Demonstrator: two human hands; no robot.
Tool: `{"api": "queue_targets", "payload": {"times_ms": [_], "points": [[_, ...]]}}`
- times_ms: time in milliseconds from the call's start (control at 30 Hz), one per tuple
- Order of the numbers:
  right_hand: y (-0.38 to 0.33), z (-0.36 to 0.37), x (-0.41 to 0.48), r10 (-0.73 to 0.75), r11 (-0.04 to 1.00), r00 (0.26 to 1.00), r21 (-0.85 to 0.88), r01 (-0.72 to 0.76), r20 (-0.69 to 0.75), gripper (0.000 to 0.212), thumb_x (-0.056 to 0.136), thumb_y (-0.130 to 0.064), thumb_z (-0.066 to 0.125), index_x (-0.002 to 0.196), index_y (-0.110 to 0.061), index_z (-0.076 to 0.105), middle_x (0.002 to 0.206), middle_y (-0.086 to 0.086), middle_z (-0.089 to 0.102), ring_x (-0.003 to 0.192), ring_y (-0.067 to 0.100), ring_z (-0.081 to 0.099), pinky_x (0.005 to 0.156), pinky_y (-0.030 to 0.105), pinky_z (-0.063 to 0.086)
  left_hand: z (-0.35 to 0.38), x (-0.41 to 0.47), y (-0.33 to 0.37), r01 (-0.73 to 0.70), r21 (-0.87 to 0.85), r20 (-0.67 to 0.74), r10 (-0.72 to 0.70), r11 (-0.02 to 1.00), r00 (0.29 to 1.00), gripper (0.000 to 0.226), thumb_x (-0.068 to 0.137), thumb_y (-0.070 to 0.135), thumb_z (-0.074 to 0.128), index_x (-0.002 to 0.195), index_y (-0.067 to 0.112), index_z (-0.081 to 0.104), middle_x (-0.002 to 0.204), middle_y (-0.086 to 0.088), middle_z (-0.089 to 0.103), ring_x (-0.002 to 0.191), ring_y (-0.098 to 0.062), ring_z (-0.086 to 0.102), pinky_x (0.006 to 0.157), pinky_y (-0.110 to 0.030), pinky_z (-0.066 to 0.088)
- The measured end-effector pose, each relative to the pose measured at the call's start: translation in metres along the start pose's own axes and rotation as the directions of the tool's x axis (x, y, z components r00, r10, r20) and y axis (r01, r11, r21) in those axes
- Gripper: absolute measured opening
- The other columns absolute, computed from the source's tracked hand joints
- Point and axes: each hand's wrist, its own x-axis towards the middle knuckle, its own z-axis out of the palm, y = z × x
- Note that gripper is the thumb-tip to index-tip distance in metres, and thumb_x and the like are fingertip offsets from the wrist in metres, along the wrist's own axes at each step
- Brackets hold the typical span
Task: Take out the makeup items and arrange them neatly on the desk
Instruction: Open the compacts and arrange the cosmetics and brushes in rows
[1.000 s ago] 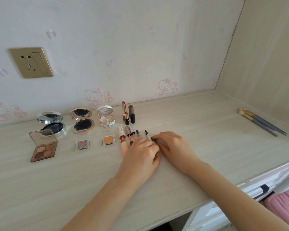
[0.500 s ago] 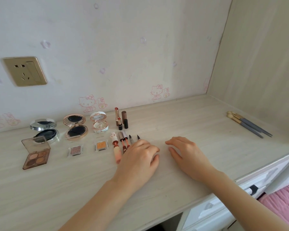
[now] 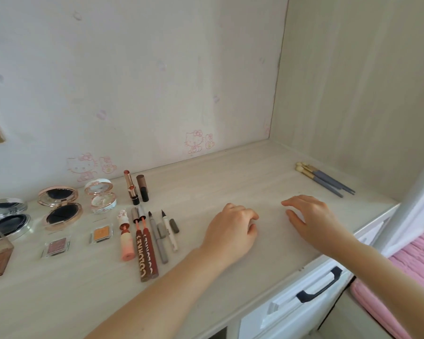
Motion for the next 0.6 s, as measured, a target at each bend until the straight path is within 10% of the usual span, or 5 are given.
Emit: {"api": "queue_targets", "payload": {"times_ms": [600], "points": [[0.142,-0.031,0.075,0.52,0.854,0.854,-0.03,-0.52,0.007,0.031,0.097,-0.019,0.045,0.122,-0.01,0.06,0.117,0.013,0.064,0.107,0.032,0.056,0.086,0.028,0.04,0.105,0.139,0.068,-0.122,-0.018,0.098,0.123,0.992,0.988,0.044,0.095,0.028,0.044,0.136,0.011,0.048,0.136,-0.009,0.05,0.125,-0.028,0.039,0.102,-0.038,0.037]]}}
